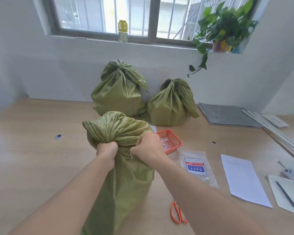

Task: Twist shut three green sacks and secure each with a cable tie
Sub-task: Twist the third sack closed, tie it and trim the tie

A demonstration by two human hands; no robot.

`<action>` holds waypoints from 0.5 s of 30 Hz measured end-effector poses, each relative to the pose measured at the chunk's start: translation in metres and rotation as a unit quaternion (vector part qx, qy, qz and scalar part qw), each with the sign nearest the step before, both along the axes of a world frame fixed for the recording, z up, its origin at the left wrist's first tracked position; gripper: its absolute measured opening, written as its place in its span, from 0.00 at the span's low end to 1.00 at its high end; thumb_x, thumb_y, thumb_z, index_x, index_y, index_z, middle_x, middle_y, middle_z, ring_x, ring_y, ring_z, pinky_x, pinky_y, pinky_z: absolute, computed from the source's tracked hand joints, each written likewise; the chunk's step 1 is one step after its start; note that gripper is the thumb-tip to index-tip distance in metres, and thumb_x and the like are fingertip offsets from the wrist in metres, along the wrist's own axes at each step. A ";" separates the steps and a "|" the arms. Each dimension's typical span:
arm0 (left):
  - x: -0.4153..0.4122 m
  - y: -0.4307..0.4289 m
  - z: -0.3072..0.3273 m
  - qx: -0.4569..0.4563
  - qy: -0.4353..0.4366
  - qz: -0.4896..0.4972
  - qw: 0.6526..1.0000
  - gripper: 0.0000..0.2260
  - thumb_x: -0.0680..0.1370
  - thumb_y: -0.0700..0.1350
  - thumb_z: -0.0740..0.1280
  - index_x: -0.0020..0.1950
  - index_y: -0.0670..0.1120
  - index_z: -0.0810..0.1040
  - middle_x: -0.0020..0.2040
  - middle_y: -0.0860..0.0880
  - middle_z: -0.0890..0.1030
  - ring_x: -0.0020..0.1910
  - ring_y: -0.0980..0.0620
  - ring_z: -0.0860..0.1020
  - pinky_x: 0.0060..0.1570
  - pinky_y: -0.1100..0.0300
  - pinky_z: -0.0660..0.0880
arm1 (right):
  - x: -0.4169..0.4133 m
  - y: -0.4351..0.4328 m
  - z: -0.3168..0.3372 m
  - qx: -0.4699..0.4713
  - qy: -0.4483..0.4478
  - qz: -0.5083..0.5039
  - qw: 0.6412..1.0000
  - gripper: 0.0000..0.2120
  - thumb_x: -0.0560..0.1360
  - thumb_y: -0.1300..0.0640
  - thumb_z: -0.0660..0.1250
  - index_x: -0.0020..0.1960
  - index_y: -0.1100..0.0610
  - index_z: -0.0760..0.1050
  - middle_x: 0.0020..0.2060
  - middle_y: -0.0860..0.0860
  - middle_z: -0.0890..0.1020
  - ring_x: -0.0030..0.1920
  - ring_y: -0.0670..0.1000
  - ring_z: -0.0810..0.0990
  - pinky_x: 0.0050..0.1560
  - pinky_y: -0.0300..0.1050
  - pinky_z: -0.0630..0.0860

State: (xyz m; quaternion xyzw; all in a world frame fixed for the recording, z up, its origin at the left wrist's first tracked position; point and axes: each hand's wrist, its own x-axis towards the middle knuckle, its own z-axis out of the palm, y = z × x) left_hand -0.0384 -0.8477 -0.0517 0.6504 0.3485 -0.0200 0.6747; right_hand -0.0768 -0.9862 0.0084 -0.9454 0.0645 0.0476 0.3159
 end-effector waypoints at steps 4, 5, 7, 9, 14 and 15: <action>0.000 0.011 -0.004 -0.010 0.002 -0.052 0.999 0.19 0.74 0.40 0.65 0.65 0.39 0.76 0.57 0.39 0.81 0.53 0.39 0.81 0.56 0.47 0.80 | -0.001 0.016 0.001 -0.101 -0.117 -0.018 0.988 0.03 0.73 0.61 0.68 0.44 0.61 0.79 0.43 0.55 0.83 0.45 0.60 0.81 0.40 0.45 0.70; -0.001 0.013 -0.003 -0.011 -0.001 -0.059 0.998 0.18 0.75 0.39 0.65 0.65 0.39 0.76 0.58 0.39 0.81 0.53 0.39 0.80 0.54 0.49 0.80 | -0.001 0.017 -0.004 -0.134 -0.154 -0.014 0.979 0.02 0.75 0.61 0.66 0.45 0.60 0.76 0.46 0.56 0.83 0.48 0.60 0.82 0.41 0.45 0.68; 0.000 0.018 -0.004 -0.016 -0.005 -0.072 0.997 0.15 0.78 0.38 0.65 0.65 0.39 0.75 0.58 0.39 0.81 0.51 0.40 0.80 0.52 0.52 0.77 | -0.002 0.018 -0.012 -0.182 -0.217 -0.008 0.959 0.03 0.79 0.61 0.63 0.49 0.57 0.75 0.50 0.54 0.83 0.52 0.58 0.83 0.41 0.45 0.66; 0.002 0.023 -0.004 -0.026 -0.009 -0.081 0.996 0.13 0.79 0.39 0.65 0.63 0.41 0.75 0.55 0.41 0.79 0.46 0.44 0.78 0.51 0.54 0.75 | 0.002 0.014 -0.017 -0.190 -0.234 -0.017 0.953 0.05 0.80 0.61 0.62 0.51 0.58 0.76 0.51 0.54 0.83 0.53 0.58 0.83 0.42 0.46 0.65; 0.007 0.030 -0.007 -0.052 -0.001 -0.101 0.994 0.19 0.76 0.47 0.72 0.64 0.40 0.76 0.57 0.42 0.81 0.52 0.41 0.81 0.59 0.47 0.79 | 0.009 0.014 -0.019 -0.135 -0.257 -0.056 0.955 0.05 0.80 0.60 0.64 0.45 0.58 0.74 0.43 0.54 0.82 0.46 0.59 0.82 0.40 0.46 0.64; 0.009 0.030 -0.009 -0.057 -0.001 -0.103 0.993 0.21 0.75 0.48 0.73 0.64 0.41 0.77 0.56 0.42 0.82 0.53 0.41 0.81 0.61 0.45 0.79 | 0.010 0.014 -0.017 -0.136 -0.266 -0.062 0.952 0.05 0.80 0.61 0.63 0.44 0.57 0.73 0.43 0.54 0.82 0.45 0.59 0.82 0.40 0.46 0.64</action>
